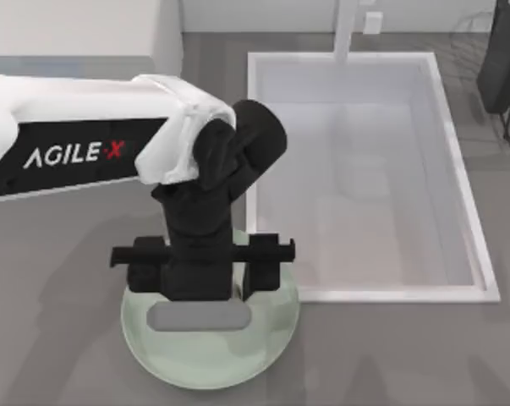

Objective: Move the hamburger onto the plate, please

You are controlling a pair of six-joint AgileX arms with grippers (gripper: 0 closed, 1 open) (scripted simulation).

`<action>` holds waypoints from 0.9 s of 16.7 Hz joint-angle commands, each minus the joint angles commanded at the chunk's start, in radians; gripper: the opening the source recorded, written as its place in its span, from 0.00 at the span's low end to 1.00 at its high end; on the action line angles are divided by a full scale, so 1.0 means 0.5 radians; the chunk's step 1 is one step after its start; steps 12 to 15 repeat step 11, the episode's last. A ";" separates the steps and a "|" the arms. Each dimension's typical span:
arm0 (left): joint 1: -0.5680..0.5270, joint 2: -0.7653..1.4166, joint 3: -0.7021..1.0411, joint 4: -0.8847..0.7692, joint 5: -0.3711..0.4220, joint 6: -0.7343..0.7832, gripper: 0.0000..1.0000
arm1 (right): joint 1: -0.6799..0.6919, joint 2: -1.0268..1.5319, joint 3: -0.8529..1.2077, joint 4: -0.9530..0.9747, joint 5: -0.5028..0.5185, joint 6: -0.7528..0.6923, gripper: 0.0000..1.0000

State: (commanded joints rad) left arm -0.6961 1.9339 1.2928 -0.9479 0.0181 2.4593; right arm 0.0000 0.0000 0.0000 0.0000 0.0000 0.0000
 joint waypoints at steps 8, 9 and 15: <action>0.000 0.000 0.000 0.000 0.000 0.000 1.00 | 0.000 0.000 0.000 0.000 0.000 0.000 1.00; 0.000 0.000 0.000 0.000 0.000 0.000 1.00 | 0.000 0.000 0.000 0.000 0.000 0.000 1.00; 0.000 0.000 0.000 0.000 0.000 0.000 1.00 | 0.000 0.000 0.000 0.000 0.000 0.000 1.00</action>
